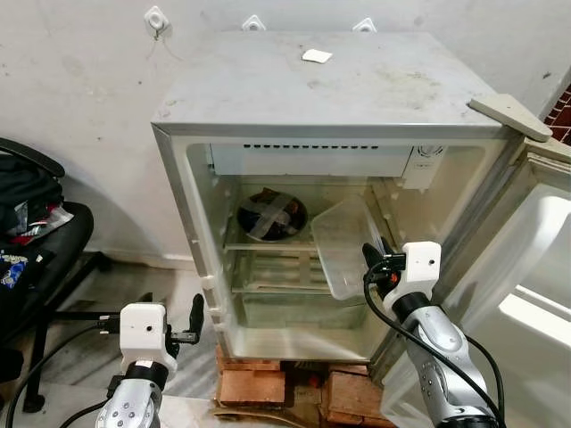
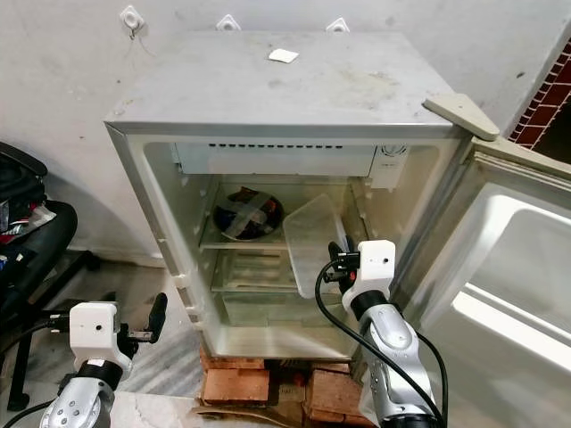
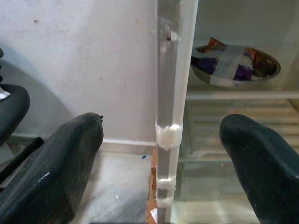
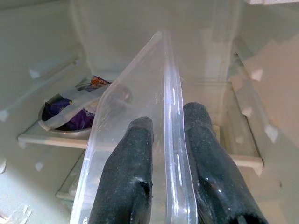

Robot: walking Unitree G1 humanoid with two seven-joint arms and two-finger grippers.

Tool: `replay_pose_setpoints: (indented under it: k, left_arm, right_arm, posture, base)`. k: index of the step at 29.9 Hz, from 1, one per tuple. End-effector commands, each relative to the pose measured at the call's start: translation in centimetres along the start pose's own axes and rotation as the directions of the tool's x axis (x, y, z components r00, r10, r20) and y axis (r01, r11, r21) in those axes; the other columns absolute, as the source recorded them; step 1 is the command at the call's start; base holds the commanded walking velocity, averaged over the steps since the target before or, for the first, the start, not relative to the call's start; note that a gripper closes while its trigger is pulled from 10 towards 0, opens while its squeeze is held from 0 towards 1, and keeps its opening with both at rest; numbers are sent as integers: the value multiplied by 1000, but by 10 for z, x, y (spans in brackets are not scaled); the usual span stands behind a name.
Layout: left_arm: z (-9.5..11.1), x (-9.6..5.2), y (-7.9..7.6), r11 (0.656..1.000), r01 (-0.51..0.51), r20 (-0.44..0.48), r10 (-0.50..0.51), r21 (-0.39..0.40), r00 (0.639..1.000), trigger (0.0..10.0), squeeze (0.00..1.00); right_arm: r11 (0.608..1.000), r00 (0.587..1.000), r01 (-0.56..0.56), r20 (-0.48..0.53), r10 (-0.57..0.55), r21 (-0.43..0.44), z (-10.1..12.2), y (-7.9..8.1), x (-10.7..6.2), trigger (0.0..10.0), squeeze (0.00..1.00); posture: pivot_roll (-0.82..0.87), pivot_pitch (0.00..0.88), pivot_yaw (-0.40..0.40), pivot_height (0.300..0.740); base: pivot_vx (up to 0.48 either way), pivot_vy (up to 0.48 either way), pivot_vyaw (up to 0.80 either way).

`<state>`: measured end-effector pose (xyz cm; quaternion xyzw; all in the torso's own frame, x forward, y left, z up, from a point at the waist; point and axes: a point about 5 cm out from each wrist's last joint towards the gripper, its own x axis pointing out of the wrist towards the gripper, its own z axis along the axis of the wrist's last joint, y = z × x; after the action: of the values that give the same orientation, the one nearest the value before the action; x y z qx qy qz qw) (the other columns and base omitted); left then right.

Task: Restocking fridge

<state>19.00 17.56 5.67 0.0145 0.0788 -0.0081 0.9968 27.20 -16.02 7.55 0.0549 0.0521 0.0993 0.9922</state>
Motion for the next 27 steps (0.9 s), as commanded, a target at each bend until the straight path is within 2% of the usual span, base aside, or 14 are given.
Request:
replay_pose_setpoints:
  k: [1,9,16,22,27]
  left_arm:
    - [4,0,1,1000,9,9,-9,4,1000,10000,0]
    - [4,0,0,1000,12,10,-12,2,1000,10000,0]
    - [4,-1,-1,1000,8,6,-8,3,1000,10000,0]
    - [7,-4,1,1000,-6,5,6,9,1000,10000,0]
    - [7,-17,3,1000,-15,-12,16,22,1000,10000,0]
  right_arm:
    - [1000,1000,-5,10,5,-4,3,2,4,10000,0]
    - [1000,1000,-11,8,11,-4,3,3,5,10000,0]
    - [1000,1000,-20,7,20,-6,2,5,6,10000,0]
    - [998,998,-57,0,57,-9,0,11,13,10000,0]
    - [999,999,-36,3,36,-4,5,16,30,10000,0]
  posture:
    - [68,19,-21,740]
    - [69,20,-22,740]
    - [73,25,-24,740]
    - [98,60,-30,740]
    - [132,122,-40,740]
  base:
    - [277,0,0]
    - [274,0,0]
    - [0,0,0]
    - [0,0,0]
    - [0,0,0]
